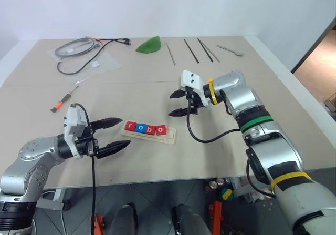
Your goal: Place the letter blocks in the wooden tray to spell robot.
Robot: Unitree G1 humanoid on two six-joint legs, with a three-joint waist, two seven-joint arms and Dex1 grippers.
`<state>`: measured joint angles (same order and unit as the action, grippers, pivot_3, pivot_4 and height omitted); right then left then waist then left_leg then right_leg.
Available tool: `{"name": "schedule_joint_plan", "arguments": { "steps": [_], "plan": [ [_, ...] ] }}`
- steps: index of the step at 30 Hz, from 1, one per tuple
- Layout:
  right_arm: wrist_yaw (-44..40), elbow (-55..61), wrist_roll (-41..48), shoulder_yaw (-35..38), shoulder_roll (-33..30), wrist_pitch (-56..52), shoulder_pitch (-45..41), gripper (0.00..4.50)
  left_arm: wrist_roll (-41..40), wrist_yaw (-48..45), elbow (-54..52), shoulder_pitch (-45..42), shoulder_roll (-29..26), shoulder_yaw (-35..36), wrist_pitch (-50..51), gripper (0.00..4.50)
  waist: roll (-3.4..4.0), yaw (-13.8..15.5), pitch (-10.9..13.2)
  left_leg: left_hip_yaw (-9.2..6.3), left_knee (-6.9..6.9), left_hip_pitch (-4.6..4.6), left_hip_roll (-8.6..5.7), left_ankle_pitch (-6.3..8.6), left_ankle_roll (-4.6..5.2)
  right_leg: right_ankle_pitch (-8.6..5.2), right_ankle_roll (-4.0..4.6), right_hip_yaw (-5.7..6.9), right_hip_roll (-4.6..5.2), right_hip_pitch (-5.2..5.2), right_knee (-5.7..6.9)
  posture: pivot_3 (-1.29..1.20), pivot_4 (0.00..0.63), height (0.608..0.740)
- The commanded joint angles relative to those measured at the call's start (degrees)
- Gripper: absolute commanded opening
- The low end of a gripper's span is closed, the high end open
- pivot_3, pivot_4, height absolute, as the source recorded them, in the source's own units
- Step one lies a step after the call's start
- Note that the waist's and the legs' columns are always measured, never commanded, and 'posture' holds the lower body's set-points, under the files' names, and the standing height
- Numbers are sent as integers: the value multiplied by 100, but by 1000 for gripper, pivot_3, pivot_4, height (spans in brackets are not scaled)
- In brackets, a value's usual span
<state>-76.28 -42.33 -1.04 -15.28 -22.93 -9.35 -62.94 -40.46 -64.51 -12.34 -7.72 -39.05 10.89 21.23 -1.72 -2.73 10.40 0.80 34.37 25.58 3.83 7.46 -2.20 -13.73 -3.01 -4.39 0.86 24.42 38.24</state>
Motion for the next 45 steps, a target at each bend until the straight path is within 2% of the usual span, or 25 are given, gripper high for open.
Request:
{"name": "schedule_joint_plan", "arguments": {
  "steps": [1, 5, 7, 19, 35, 45],
  "plan": [
    [22, 873, 250, 175, -67, -313, 274, 2091, -18, -66, -105, -73, -12, 8, -46, 4500, 0, -1, 0, 0, -1, 0, 0, 0, 0, 0, 0, -1, 0, 1, 0, 0, 150, 740],
    [99, 1498, 404, 188, -96, -657, 646, 615, -9, -117, -79, -76, -46, 12, -48, 4500, 0, -1, 0, -1, 0, 0, 0, 0, 0, -1, -1, -1, -1, 0, 1, 0, 150, 740],
    [202, 1676, 405, 148, -92, -774, 795, 20, 2, -143, -65, -84, -59, 18, -45, 4500, 0, -1, 0, -1, 1, 0, 0, 0, 0, 0, -1, -1, -1, -1, 0, 0, 150, 740],
    [568, 2197, 145, -222, -173, -730, 1360, 20, 32, -220, 8, -158, -108, 39, -36, 4500, -1, -5, -1, 0, 4, 0, 0, 0, 0, 1, 0, -1, -1, 0, 0, 0, 150, 740],
    [785, 2061, 54, -444, -45, -554, 1384, 20, 30, -181, -24, -98, -83, 87, -45, 4500, -1, -1, -1, 0, 4, -1, 0, 0, 0, 1, 0, -1, -1, -2, 0, 0, 150, 740],
    [427, 2237, 186, -451, -186, -732, 1389, 20, 5, -161, 19, -137, -87, 123, -49, 4500, -1, 0, -1, 0, 4, -1, 0, 0, 0, 1, 0, -1, -1, -2, 0, 0, 150, 740]
  ]
}}
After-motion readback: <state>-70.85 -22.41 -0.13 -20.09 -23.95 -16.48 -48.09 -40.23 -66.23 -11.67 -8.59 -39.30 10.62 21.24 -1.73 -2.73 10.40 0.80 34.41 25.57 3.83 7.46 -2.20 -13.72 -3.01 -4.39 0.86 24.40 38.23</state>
